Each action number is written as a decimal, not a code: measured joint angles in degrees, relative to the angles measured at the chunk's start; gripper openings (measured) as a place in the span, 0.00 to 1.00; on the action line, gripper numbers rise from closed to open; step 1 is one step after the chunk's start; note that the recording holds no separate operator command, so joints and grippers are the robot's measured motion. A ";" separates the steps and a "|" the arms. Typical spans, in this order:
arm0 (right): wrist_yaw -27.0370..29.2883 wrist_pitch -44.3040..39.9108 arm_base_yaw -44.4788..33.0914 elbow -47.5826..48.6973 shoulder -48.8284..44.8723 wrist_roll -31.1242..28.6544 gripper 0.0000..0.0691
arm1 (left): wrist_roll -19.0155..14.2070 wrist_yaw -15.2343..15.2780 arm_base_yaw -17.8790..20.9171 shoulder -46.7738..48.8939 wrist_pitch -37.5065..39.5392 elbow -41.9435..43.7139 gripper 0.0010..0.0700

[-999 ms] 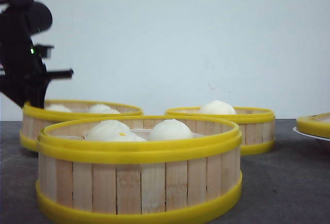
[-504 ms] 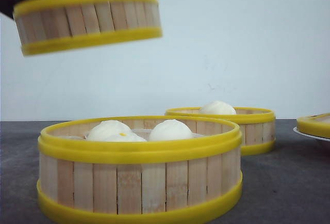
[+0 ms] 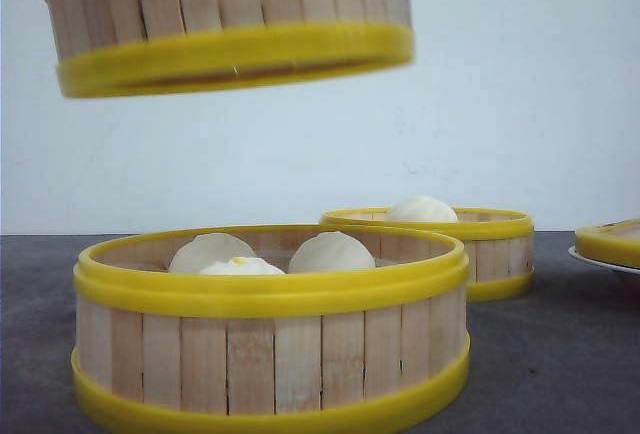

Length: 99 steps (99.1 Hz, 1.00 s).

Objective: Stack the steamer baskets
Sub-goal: 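Grasp the basket rim with the left gripper and lift it onto the front basket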

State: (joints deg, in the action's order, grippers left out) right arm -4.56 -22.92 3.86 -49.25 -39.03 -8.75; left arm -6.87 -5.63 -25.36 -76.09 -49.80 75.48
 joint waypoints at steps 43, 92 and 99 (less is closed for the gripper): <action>0.00 -0.28 0.96 0.00 0.02 0.00 0.66 | -1.49 0.87 -3.74 -0.02 7.65 -11.58 0.02; 0.00 -0.39 1.09 0.00 0.00 -0.02 0.66 | -1.97 0.42 -3.80 -3.93 11.02 -14.08 0.02; 0.00 -0.39 1.09 0.00 0.00 -0.02 0.66 | -1.97 0.22 -4.04 -5.29 11.02 -14.08 0.02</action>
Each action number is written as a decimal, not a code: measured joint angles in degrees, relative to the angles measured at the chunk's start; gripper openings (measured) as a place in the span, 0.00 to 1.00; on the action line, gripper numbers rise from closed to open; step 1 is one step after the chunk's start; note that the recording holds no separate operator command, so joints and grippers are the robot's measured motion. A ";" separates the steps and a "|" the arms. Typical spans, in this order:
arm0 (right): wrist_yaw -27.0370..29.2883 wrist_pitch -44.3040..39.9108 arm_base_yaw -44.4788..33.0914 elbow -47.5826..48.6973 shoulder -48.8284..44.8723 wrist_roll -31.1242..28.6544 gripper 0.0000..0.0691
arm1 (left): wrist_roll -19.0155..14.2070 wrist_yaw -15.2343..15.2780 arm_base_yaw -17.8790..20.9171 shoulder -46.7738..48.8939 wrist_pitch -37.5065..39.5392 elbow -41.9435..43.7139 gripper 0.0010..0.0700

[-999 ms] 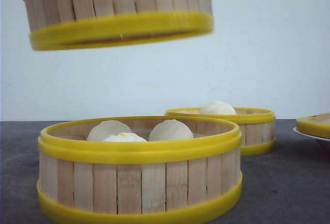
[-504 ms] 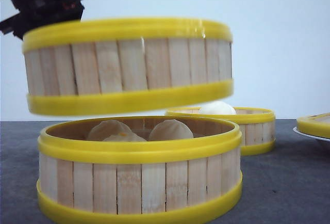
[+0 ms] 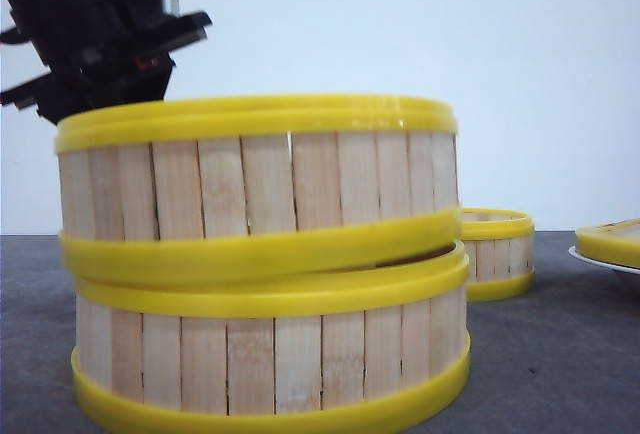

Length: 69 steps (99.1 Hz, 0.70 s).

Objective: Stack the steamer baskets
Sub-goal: 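Grasp the basket rim with the left gripper and lift it onto the front basket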

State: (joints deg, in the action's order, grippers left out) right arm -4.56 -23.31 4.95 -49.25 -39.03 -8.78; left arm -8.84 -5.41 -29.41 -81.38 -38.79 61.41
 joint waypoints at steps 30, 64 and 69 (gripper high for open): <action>0.00 -0.02 0.00 0.00 0.00 0.00 0.66 | -0.24 0.13 -0.09 -0.96 0.94 0.04 0.02; 0.02 -0.02 0.00 0.00 0.00 0.00 0.66 | -0.83 1.07 -1.90 -1.22 1.84 0.04 0.02; 0.00 -0.02 0.00 0.00 0.00 0.00 0.66 | -0.83 1.14 -2.29 -1.25 1.90 0.04 0.02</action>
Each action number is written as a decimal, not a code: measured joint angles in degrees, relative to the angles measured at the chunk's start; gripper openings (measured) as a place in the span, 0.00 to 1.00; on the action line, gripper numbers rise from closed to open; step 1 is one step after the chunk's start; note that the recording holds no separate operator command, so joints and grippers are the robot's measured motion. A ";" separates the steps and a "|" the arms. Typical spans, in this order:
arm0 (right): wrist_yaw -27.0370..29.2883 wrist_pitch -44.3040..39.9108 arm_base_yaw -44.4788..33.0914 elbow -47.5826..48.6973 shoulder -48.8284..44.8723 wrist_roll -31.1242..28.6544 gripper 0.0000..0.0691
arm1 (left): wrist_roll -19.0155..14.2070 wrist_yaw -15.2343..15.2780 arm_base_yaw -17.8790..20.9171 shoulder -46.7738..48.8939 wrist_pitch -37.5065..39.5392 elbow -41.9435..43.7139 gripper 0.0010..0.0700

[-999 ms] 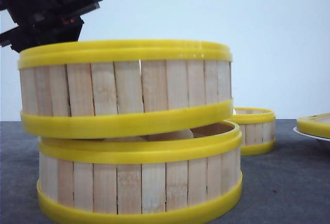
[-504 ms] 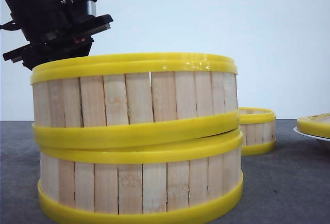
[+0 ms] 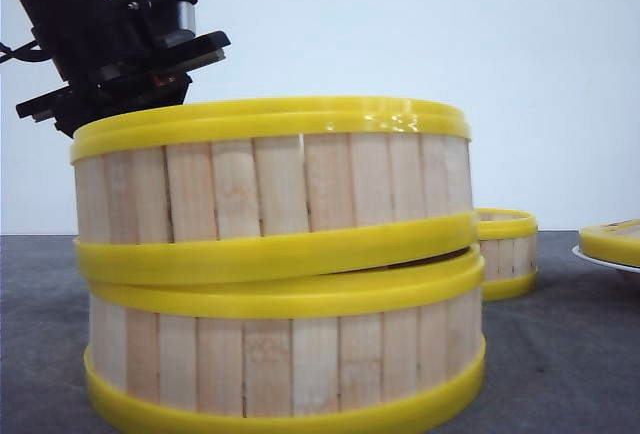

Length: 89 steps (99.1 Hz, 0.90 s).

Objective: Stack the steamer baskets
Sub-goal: 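Grasp the basket rim with the left gripper and lift it onto the front basket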

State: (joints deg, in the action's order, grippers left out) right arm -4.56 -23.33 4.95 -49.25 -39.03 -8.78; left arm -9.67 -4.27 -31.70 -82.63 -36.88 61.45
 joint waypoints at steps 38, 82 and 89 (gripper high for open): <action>0.02 0.00 0.00 0.00 0.00 0.00 0.66 | -0.24 1.73 -1.20 -0.22 0.20 0.07 0.34; -2.56 -0.07 0.04 0.00 -1.97 -0.04 0.66 | -0.24 4.74 -1.16 8.20 3.32 5.25 0.42; -4.13 -0.04 0.28 0.00 -3.72 -0.31 0.66 | -0.24 4.74 -1.16 12.17 5.38 5.27 0.42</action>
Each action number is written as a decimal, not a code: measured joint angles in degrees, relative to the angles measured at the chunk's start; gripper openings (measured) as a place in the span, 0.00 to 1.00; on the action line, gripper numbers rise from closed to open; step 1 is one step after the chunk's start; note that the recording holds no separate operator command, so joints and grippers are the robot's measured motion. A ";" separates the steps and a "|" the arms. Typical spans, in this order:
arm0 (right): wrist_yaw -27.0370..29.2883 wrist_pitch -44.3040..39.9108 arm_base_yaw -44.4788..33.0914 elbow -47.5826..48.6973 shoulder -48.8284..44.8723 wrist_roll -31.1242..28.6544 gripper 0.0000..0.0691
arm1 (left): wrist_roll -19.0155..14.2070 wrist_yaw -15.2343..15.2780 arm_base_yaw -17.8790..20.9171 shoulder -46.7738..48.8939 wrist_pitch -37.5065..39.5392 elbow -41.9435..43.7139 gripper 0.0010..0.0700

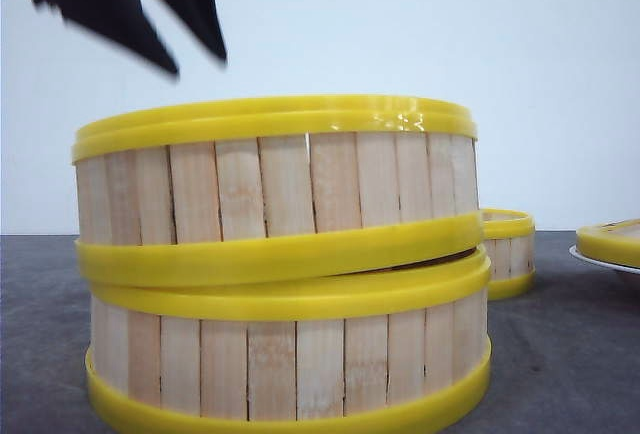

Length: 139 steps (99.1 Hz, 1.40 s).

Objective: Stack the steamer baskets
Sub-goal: 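Grasp the basket rim with the left gripper and lift it onto the front basket, then lower the right gripper onto the rim of the remaining steamer basket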

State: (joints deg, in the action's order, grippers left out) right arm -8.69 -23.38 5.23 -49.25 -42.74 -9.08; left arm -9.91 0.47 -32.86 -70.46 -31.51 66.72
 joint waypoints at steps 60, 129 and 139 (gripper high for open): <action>-1.22 -2.64 2.67 -13.62 -33.99 -0.39 0.66 | -1.92 -0.35 -0.07 33.48 1.75 -8.66 0.42; 5.53 -1.84 2.67 -23.56 -60.52 -1.25 0.38 | -6.03 0.96 -0.07 52.89 -12.61 -17.07 0.42; 5.53 -0.96 2.67 -23.56 -60.96 -1.77 0.37 | -6.05 1.03 -0.07 52.89 -13.40 -17.07 0.42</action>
State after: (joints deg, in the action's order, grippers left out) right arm -3.16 -24.34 7.90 -72.82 -103.70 -10.85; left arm -15.97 1.50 -32.93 -17.56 -44.91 49.65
